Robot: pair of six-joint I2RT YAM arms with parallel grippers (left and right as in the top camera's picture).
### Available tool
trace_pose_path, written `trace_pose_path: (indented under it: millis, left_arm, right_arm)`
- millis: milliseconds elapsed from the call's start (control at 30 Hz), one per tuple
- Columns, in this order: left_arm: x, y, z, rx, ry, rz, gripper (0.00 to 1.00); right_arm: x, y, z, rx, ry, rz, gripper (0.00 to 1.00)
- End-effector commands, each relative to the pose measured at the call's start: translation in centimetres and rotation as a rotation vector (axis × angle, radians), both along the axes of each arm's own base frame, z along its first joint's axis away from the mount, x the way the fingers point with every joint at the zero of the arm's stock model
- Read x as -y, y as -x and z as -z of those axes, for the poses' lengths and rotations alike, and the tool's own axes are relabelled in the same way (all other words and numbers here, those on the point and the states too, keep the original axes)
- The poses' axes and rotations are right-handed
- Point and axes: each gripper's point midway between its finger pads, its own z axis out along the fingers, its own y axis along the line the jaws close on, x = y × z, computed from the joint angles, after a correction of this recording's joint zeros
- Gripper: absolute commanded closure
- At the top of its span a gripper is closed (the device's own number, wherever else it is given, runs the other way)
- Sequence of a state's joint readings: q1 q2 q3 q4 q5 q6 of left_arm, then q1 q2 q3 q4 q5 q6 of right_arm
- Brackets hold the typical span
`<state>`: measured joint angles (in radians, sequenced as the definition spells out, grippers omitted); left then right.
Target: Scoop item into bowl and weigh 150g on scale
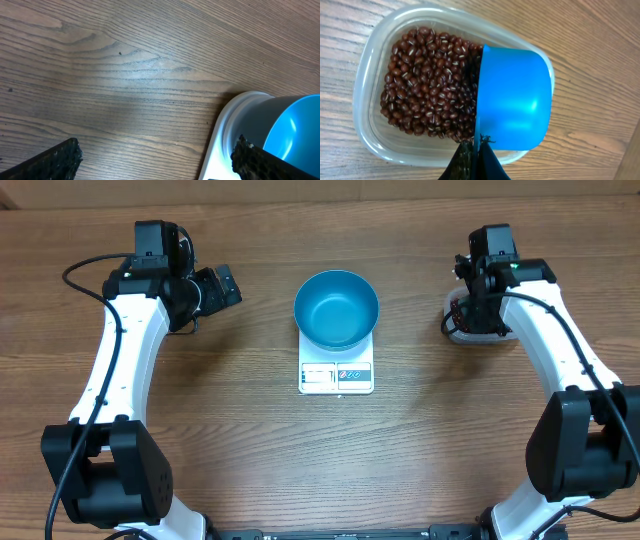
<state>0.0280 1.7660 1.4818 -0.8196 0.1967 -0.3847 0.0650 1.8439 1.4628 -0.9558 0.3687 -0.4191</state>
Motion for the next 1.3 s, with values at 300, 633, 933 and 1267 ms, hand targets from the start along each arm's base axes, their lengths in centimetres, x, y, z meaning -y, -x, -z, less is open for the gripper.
trace_pose_path:
  millis: [300,633,933,1267]
  left_arm:
    - [0.0,-0.2,-1.6,0.045,-0.015,0.016,0.0]
    - [0.0,-0.2,-1.6,0.045,-0.015,0.016,0.0]
    - [0.0,-0.2,-1.6,0.045,-0.015,0.016,0.01]
    - [0.0,-0.2,-1.6,0.045,-0.015,0.016,0.0]
  right_arm:
    - [0.9,0.9,2.4,-0.032,-0.067,0.061,0.96]
    - [1.8,0.4,2.3,0.014,-0.11,0.149,0.96]
    - [1.0,0.4,2.8,0.008,-0.221,0.146,0.96]
    - [-0.8,1.7,5.2,-0.031,-0.327,0.166,0.96]
